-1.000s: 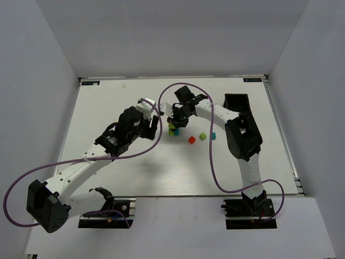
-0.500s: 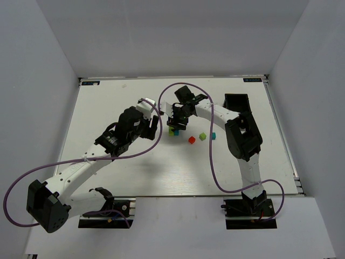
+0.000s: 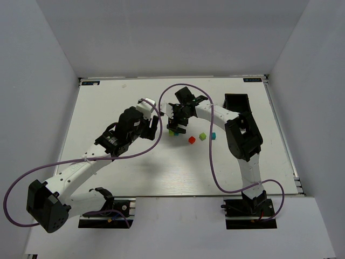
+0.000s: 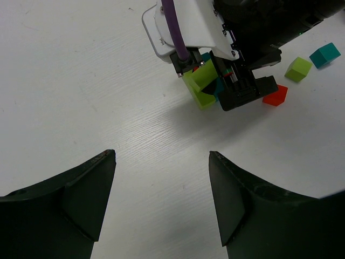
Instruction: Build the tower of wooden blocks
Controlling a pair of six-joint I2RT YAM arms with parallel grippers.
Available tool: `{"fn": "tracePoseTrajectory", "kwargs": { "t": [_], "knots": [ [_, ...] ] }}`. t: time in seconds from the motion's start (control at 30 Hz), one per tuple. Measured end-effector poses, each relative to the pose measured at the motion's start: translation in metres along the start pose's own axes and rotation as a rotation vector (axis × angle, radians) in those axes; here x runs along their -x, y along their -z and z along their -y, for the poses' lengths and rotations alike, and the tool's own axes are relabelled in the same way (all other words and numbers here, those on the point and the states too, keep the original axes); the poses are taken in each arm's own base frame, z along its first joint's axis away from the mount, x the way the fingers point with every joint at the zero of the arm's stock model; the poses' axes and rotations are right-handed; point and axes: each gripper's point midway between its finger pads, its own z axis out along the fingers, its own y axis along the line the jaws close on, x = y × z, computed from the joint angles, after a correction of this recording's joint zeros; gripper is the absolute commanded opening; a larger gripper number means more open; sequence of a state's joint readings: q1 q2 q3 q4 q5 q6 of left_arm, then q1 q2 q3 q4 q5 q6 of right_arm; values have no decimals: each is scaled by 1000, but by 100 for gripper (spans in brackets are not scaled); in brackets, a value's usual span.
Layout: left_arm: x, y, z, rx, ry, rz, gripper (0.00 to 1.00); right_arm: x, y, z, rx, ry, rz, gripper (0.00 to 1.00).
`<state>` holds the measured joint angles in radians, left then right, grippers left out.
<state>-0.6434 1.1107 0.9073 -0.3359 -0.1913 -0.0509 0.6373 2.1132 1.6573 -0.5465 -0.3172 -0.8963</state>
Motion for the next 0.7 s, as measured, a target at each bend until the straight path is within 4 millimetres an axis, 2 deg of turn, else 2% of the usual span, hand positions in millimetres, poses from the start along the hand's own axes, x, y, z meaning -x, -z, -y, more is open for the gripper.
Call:
{"fn": "tracePoseTrajectory", "kwargs": {
  "t": [0.2,0.57,0.7],
  "knots": [
    [0,0,0,0,0,0,80,4,-1,4,-21,-3,18,90],
    [0,0,0,0,0,0,80,13,4,5,-33,-14,49,76],
    [0,0,0,0,0,-1,80,14,4,3,-25,-24,58,75]
  ]
}}
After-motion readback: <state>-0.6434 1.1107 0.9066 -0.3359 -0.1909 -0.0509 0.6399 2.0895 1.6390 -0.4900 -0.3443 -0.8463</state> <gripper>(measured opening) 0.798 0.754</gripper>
